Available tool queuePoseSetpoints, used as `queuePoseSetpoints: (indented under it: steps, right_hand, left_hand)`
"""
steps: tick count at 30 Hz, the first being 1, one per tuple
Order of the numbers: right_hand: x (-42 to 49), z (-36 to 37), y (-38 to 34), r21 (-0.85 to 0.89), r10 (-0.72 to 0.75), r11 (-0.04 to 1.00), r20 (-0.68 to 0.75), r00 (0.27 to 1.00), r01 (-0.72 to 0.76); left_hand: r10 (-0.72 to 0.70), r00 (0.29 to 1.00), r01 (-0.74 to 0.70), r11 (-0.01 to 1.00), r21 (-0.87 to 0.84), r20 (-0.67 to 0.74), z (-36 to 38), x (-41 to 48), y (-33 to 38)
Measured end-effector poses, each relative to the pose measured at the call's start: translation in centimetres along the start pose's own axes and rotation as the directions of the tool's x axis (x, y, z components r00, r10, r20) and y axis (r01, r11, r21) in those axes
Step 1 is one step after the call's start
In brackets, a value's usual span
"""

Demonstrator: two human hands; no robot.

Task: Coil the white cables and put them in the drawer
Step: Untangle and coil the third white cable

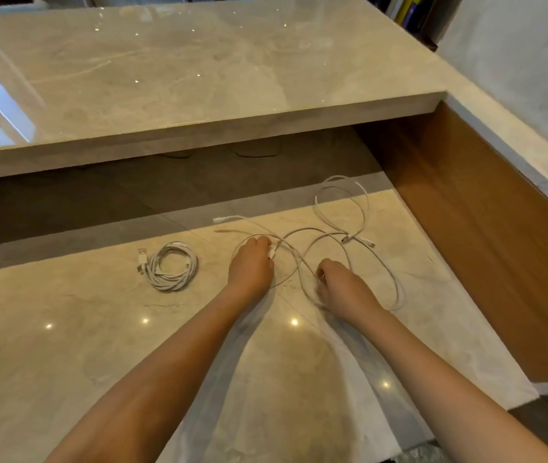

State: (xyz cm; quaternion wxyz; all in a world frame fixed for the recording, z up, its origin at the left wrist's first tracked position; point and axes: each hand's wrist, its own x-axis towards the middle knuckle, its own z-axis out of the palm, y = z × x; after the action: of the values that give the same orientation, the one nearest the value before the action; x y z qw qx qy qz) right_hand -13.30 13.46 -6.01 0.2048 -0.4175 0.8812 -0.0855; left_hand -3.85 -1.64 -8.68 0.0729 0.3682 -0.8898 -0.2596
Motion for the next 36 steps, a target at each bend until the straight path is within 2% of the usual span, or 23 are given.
queuePoseSetpoints:
  steps: [2,5,10,14,17,18,20,22,24,29,31,33,36]
  right_hand:
    - [-0.1,-0.4,0.6,0.042,0.007,0.999,-0.034,0.999,-0.006]
    - [-0.4,-1.3,1.2,0.1,-0.008,0.995,-0.167,0.986,0.025]
    - [-0.2,-2.5,2.4,0.275,0.018,0.96,-0.258,0.966,0.055]
    - [0.3,-4.0,2.5,0.405,0.113,0.913,-0.373,0.921,0.052]
    - [1.1,-5.5,2.1,0.378,0.155,0.926,-0.353,0.923,-0.011]
    - [1.2,-5.9,1.8,0.336,0.129,0.942,-0.344,0.93,-0.006]
    - [0.9,-6.8,0.9,0.234,-0.009,0.967,-0.358,0.934,0.099]
    - [0.2,-7.6,-0.5,0.101,-0.188,0.965,-0.371,0.909,0.241]
    - [-0.4,-8.3,-1.9,0.066,-0.283,0.943,-0.365,0.887,0.327]
    - [-1.3,-12.3,-4.0,0.209,-0.421,0.816,-0.425,0.801,0.54]
    - [-1.6,-13.9,-4.3,0.344,-0.443,0.754,-0.362,0.821,0.559]
    - [-2.0,-15.2,-4.1,0.502,-0.421,0.688,-0.313,0.852,0.524]
    - [-2.1,-16.3,-3.5,0.563,-0.371,0.681,-0.286,0.884,0.468]
  left_hand:
    - [-0.005,0.999,0.003,0.999,0.054,0.038,0.2,0.3,0.2]
    - [-0.049,0.996,0.041,0.992,0.119,0.068,0.0,0.5,0.4]
    - [-0.091,0.993,0.082,0.99,0.111,0.071,-0.6,-0.1,1.3]
    - [-0.134,0.974,0.153,0.984,-0.096,0.181,-2.1,-1.8,2.8]
    - [-0.203,0.945,0.302,0.84,-0.45,0.257,-5.2,-3.4,4.6]
    - [-0.202,0.947,0.306,0.796,-0.522,0.248,-6.4,-4.0,5.2]
    - [-0.175,0.955,0.289,0.737,-0.611,0.24,-8.9,-4.9,6.3]
    - [-0.128,0.958,0.273,0.684,-0.677,0.257,-11.1,-5.5,7.3]
    - [-0.087,0.957,0.266,0.638,-0.723,0.276,-13.0,-5.8,8.1]
    - [0.035,0.977,0.148,0.605,-0.783,0.212,-16.3,-6.0,9.3]
    - [0.04,0.989,0.093,0.57,-0.817,0.141,-17.0,-5.7,9.4]
    - [-0.016,0.996,0.086,0.522,-0.849,0.091,-17.5,-5.3,9.4]
    - [-0.075,0.992,0.122,0.389,-0.913,0.101,-17.9,-4.9,9.1]
